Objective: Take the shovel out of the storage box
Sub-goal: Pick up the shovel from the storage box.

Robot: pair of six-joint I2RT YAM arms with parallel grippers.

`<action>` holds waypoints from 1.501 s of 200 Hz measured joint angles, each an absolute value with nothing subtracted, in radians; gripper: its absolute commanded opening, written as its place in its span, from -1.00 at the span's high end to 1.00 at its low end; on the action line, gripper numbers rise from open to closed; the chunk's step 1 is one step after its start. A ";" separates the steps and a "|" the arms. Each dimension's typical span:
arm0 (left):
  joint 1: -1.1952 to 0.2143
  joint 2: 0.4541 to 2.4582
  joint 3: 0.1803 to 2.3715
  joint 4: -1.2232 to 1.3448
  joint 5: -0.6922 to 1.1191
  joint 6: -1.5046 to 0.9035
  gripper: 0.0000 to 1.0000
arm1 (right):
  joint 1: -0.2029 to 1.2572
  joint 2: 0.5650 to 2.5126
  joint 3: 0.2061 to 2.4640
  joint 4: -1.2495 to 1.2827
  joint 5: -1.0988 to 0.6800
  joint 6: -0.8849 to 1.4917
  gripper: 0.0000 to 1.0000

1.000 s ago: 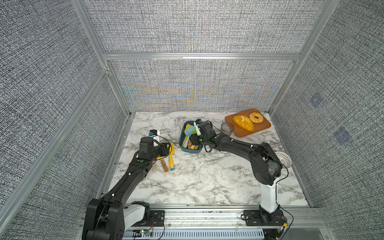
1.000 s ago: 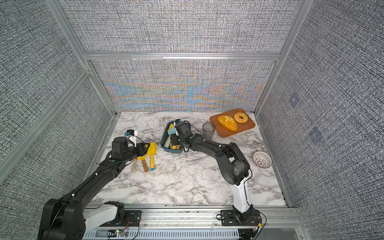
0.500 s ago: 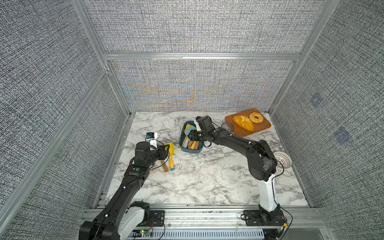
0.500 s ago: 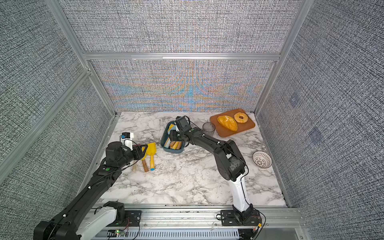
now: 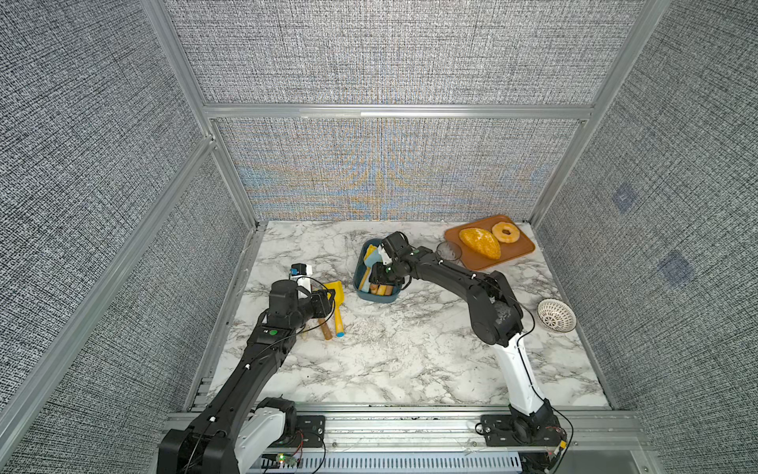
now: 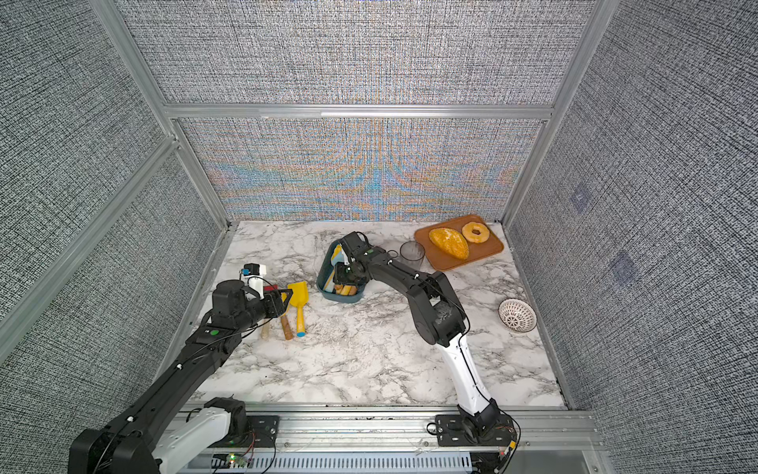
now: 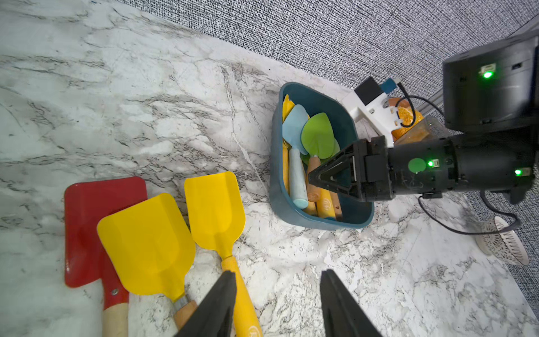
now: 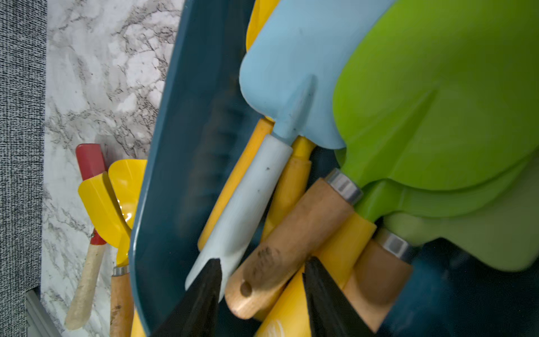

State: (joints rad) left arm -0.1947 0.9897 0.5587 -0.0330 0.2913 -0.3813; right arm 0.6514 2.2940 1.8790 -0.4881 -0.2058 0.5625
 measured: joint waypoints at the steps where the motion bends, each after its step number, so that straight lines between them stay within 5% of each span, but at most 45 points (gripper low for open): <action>1: -0.195 0.990 0.559 -0.033 0.291 -0.381 -0.03 | 0.651 2.294 1.880 -0.489 -0.206 0.563 -0.02; 63: -0.195 0.976 0.558 -0.033 0.297 -0.377 -0.03 | 0.649 2.354 1.932 -0.496 -0.191 0.566 0.04; 130: -0.195 0.982 0.557 -0.033 0.298 -0.374 -0.03 | 0.659 2.331 1.913 -0.498 -0.136 0.561 0.50; 222: -0.195 1.009 0.544 -0.041 0.277 -0.383 -0.03 | 0.786 2.069 1.740 -0.439 0.026 0.498 0.56; 300: -0.195 0.983 0.534 -0.084 0.215 -0.397 -0.03 | 0.989 2.032 1.560 -0.389 0.066 0.509 0.55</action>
